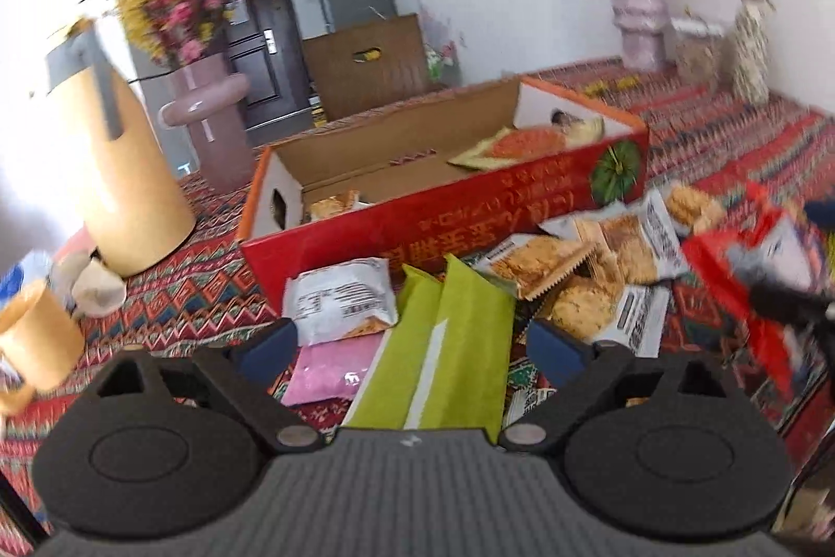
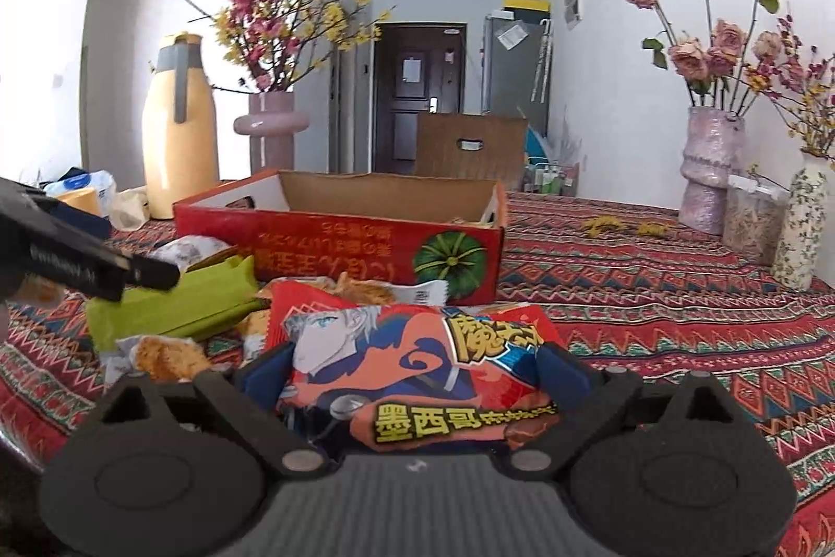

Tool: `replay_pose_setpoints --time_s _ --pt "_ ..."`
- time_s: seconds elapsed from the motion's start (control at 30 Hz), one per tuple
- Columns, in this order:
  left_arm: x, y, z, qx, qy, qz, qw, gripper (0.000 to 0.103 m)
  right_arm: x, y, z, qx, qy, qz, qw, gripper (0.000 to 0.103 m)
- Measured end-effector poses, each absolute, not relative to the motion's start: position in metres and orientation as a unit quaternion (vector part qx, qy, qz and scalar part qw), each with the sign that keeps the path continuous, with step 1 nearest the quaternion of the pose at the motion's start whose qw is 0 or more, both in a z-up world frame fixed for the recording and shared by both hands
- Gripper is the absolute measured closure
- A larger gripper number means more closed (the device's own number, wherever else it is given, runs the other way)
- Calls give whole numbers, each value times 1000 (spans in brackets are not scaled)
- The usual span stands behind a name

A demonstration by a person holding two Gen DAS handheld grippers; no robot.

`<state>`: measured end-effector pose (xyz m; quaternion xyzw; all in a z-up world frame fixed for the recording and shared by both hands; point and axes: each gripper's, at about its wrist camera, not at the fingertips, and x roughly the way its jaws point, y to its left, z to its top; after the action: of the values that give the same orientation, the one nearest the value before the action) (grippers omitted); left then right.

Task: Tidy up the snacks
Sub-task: 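Grasp the red-blue chip bag with the right gripper while the left grasps a green long packet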

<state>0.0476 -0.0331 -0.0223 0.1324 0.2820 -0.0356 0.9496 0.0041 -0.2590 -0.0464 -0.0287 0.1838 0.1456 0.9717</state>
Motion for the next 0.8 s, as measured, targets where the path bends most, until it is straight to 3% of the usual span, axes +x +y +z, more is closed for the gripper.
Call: replay_pose_setpoints --time_s 0.3,0.43,0.7,0.8 --pt "68 -49 -36 189 330 -74 922 46 8 -267 -52 -18 187 136 973 6" --pt "69 -50 -36 199 336 -90 916 50 10 -270 -54 -13 188 134 973 6" --pt "74 -59 -39 220 346 -99 907 49 14 -273 -57 -7 192 136 972 6" --pt "75 -61 -40 223 348 -99 905 57 14 -274 -58 -5 193 136 972 6"
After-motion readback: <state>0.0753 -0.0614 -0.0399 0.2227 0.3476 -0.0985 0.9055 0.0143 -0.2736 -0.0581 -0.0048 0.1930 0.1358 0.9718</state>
